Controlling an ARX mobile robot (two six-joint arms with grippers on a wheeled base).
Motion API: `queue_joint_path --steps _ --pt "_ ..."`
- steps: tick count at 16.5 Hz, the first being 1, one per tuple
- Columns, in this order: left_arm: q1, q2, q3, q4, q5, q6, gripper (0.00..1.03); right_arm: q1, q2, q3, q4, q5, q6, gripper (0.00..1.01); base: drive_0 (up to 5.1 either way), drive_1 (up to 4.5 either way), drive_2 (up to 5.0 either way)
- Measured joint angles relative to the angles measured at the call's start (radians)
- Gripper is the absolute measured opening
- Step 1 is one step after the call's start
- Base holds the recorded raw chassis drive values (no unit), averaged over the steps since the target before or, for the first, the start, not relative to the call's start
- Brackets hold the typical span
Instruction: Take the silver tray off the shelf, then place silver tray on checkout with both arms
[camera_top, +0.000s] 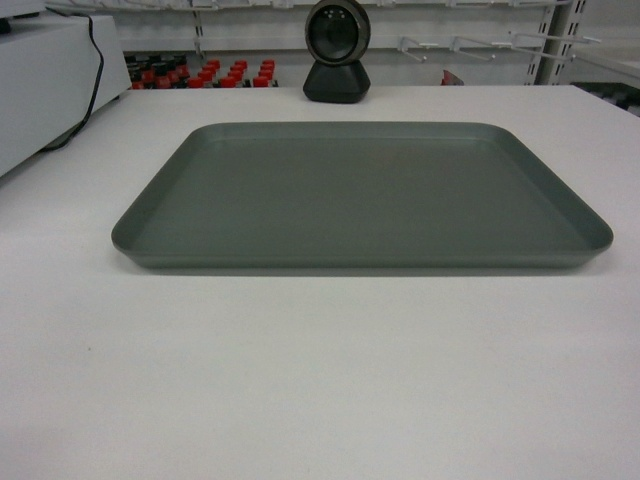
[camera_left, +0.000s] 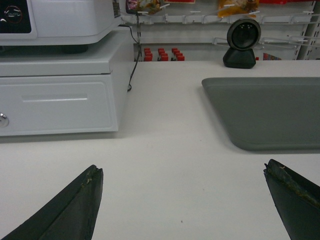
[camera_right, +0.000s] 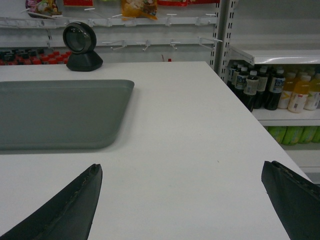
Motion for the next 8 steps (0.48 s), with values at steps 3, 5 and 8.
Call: queue_joint_path --steps 3,5,8 --pt "0.000 0.000 0.000 -0.003 0.000 0.000 0.98 0.000 0.000 0.000 -0.002 0.000 0.000 0.98 0.0 -4.03 4.1" --pt "0.000 0.000 0.000 0.004 0.000 0.000 0.98 0.000 0.000 0.000 0.006 0.000 0.000 0.98 -0.1 -4.12 4.0" --pt "0.000 0.000 0.000 -0.005 0.000 0.000 0.98 0.000 0.000 0.000 -0.004 0.000 0.000 0.98 -0.1 -4.13 4.0"
